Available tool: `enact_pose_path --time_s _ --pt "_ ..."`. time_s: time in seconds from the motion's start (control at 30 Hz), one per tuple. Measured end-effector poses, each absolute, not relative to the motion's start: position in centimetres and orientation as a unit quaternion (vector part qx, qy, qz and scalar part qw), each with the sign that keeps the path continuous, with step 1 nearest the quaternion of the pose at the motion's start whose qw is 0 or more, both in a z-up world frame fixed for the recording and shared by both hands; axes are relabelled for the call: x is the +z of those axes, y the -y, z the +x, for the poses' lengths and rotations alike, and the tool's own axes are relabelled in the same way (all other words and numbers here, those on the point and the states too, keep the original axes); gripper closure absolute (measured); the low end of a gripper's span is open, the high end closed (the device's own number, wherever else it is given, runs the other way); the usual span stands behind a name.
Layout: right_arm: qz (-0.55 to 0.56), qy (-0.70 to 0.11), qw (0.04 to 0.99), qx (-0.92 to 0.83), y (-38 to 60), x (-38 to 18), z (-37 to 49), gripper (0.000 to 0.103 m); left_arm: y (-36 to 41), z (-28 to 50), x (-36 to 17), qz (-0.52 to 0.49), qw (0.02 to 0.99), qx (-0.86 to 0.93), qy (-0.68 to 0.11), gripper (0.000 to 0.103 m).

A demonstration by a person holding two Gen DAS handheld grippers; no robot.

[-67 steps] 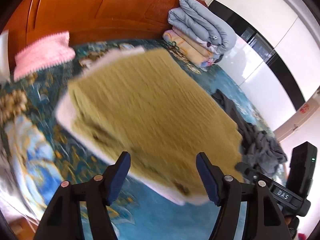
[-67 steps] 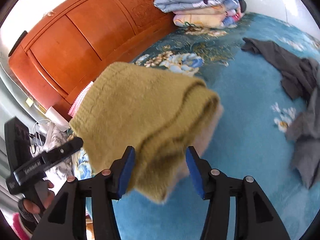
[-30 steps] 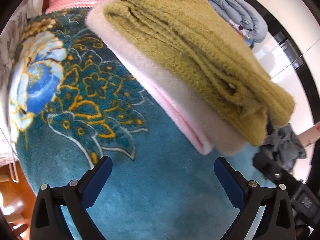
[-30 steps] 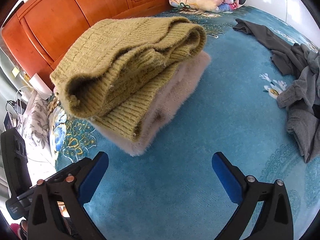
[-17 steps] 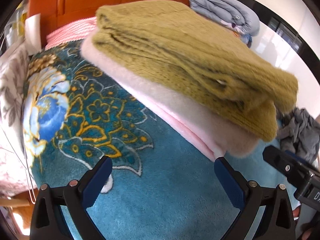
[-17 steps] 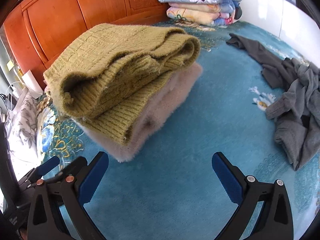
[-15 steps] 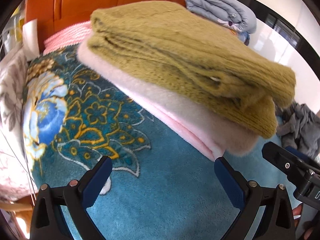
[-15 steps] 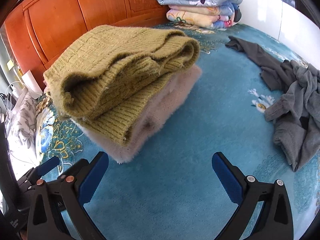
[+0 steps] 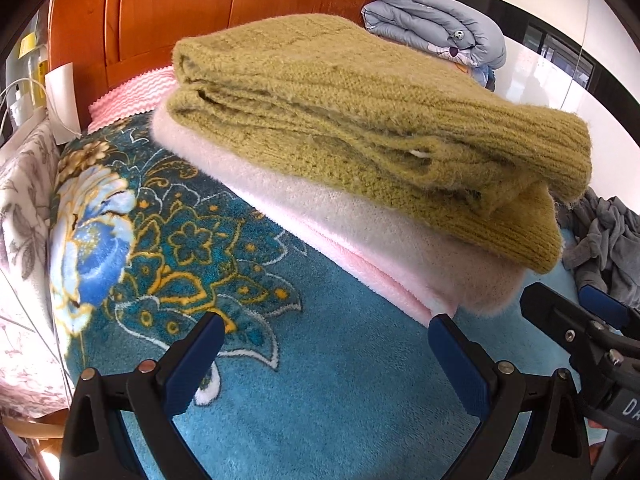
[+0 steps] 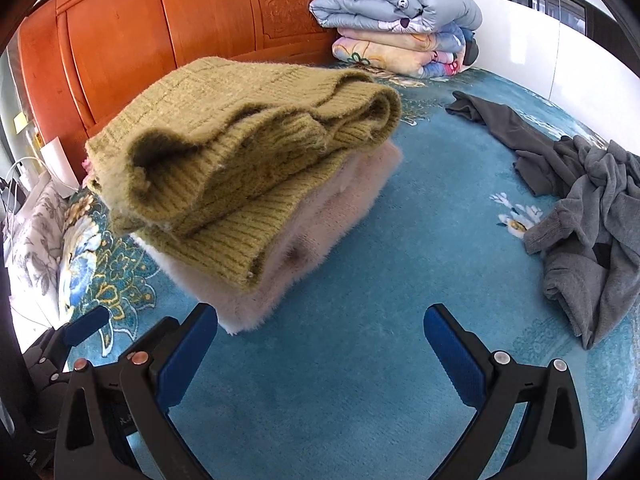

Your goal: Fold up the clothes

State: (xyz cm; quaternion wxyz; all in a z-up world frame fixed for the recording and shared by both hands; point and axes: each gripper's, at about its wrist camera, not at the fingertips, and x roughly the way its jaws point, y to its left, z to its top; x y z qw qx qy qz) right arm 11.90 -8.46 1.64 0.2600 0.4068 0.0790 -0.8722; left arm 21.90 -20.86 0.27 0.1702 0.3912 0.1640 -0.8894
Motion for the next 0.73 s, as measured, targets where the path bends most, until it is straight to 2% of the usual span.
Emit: enact_pose_path --time_s 0.73 --pt "0.405 -0.089 0.256 -0.873 8.8 1.5 11.6 0.0 22.0 21.8 -0.6 0.402 0.16 -0.88 -0.199 0.0"
